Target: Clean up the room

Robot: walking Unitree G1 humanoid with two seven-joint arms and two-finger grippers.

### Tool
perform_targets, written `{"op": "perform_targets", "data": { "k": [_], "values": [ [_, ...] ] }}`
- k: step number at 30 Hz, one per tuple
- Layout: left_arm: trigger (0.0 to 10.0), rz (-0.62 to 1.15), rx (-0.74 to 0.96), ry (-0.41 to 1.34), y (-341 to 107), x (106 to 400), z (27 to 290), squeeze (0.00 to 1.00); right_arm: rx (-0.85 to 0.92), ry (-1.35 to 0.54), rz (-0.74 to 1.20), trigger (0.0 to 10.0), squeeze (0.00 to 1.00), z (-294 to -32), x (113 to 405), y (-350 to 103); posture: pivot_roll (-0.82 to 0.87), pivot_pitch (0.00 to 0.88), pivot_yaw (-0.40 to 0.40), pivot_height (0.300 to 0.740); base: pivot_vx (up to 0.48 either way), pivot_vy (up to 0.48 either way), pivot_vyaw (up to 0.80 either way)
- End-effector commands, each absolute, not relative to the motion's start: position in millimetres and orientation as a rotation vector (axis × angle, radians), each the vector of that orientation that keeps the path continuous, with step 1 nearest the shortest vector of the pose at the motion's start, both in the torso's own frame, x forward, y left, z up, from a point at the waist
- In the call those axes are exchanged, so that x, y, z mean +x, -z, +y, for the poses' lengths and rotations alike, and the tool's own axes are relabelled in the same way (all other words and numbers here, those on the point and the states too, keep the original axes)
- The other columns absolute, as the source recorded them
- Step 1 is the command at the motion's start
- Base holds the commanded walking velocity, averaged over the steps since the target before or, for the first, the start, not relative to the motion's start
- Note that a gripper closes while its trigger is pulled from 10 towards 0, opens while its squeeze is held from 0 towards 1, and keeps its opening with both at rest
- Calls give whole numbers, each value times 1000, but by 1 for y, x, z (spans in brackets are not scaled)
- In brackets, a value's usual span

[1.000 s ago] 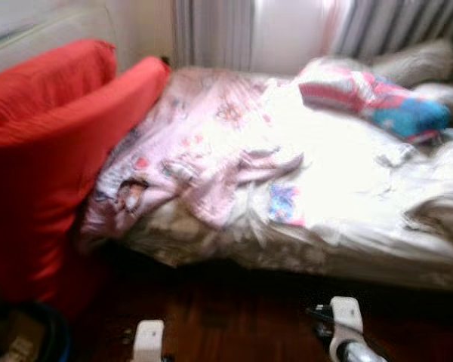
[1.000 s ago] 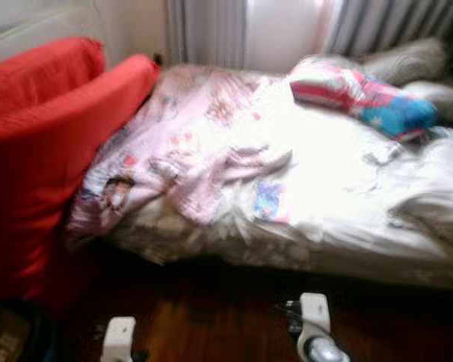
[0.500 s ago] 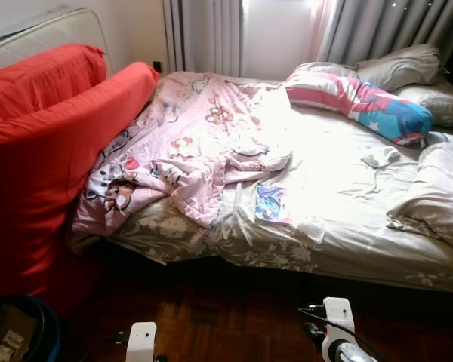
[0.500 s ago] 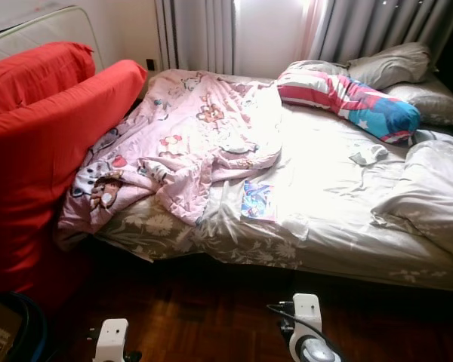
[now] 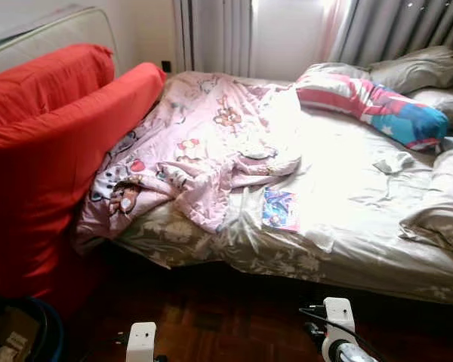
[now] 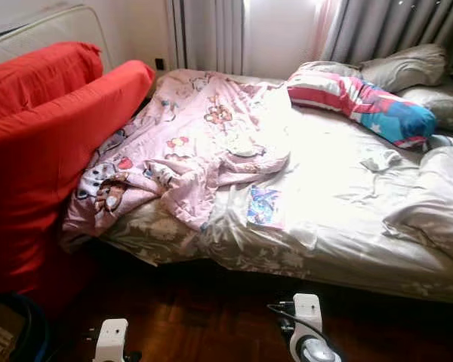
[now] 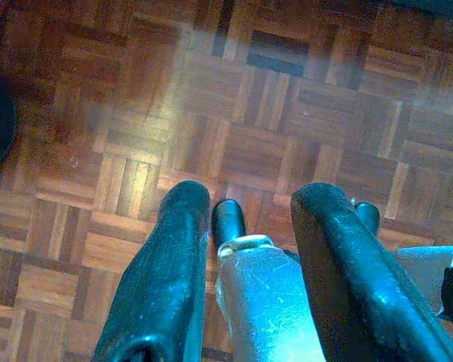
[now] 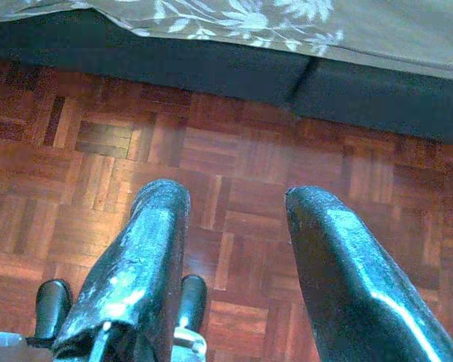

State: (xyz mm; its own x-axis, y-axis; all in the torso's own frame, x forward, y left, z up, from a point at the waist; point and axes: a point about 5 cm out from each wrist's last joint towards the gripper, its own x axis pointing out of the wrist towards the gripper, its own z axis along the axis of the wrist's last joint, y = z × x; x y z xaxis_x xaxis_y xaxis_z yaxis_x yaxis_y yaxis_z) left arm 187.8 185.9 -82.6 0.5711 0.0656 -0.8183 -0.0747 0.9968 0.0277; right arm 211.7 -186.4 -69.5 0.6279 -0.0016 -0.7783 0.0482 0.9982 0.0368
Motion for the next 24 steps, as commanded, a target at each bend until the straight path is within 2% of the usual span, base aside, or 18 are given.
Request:
{"op": "perform_targets", "data": {
  "k": [1, 24],
  "values": [
    [10000, 956, -14, -81, 82, 188, 186, 0, 53, 25, 883, 10000, 0, -186, 214, 68, -2, 0, -47, 740, 277, 0, 0],
    [10000, 957, -14, -80, 82, 188, 186, 0, 62, 40, 873, 10000, 0, -186, 215, 68, -2, 0, -45, 740, 283, 0, 0]
  ]
}}
